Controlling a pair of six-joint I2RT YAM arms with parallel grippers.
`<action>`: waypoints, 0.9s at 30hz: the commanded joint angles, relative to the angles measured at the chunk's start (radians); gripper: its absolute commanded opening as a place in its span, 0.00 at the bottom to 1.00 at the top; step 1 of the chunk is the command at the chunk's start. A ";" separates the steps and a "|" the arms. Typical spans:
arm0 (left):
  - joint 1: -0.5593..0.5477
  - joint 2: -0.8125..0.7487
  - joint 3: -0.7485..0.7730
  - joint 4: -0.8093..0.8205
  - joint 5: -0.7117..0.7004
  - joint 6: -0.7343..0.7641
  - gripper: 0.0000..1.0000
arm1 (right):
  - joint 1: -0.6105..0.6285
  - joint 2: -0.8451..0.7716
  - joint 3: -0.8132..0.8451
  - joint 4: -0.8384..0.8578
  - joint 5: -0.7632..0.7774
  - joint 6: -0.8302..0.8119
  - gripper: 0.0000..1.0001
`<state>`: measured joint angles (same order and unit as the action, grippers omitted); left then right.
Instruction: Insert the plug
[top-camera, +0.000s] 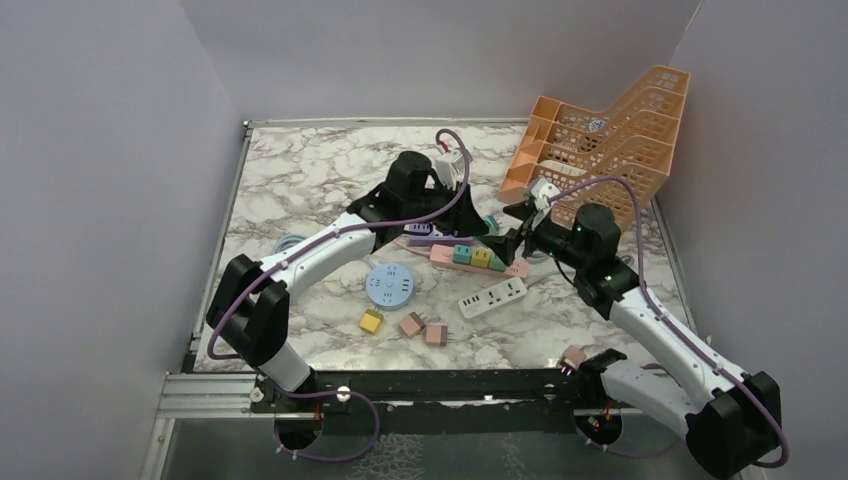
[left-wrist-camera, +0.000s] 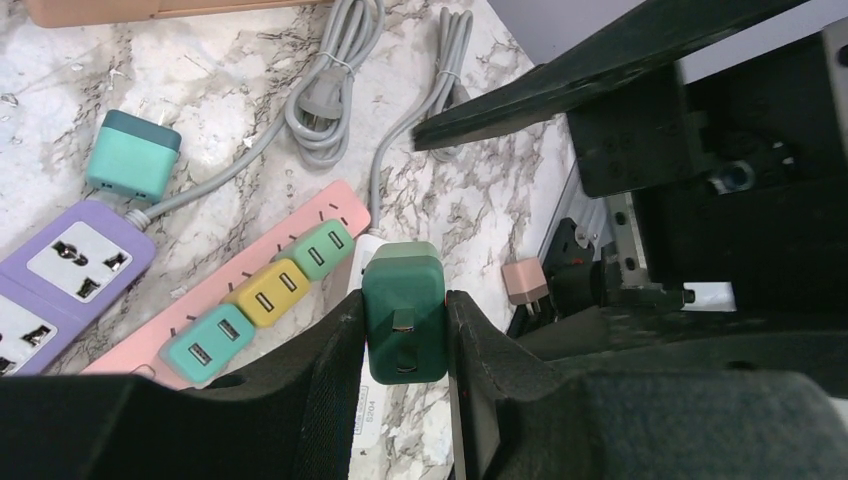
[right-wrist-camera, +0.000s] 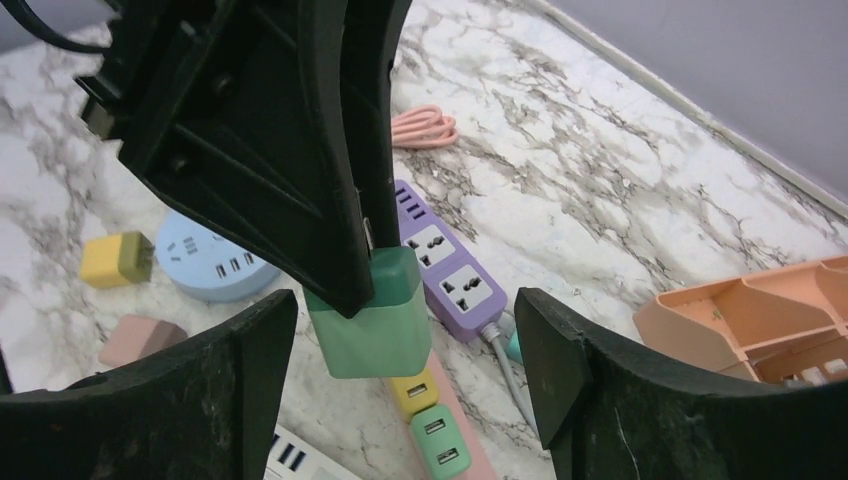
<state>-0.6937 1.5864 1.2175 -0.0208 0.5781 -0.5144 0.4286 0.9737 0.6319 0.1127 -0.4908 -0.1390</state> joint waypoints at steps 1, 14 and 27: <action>0.019 -0.063 0.027 0.015 0.016 0.002 0.07 | 0.006 -0.095 -0.008 0.002 0.080 0.207 0.80; 0.059 -0.222 -0.040 0.178 0.072 -0.345 0.06 | 0.006 -0.138 0.141 -0.066 0.106 1.077 0.69; 0.060 -0.297 -0.088 0.332 0.083 -0.591 0.06 | 0.006 -0.082 0.153 0.137 -0.076 1.228 0.73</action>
<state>-0.6361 1.3243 1.1305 0.2337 0.6319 -1.0279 0.4294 0.8513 0.7444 0.2028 -0.4709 1.0397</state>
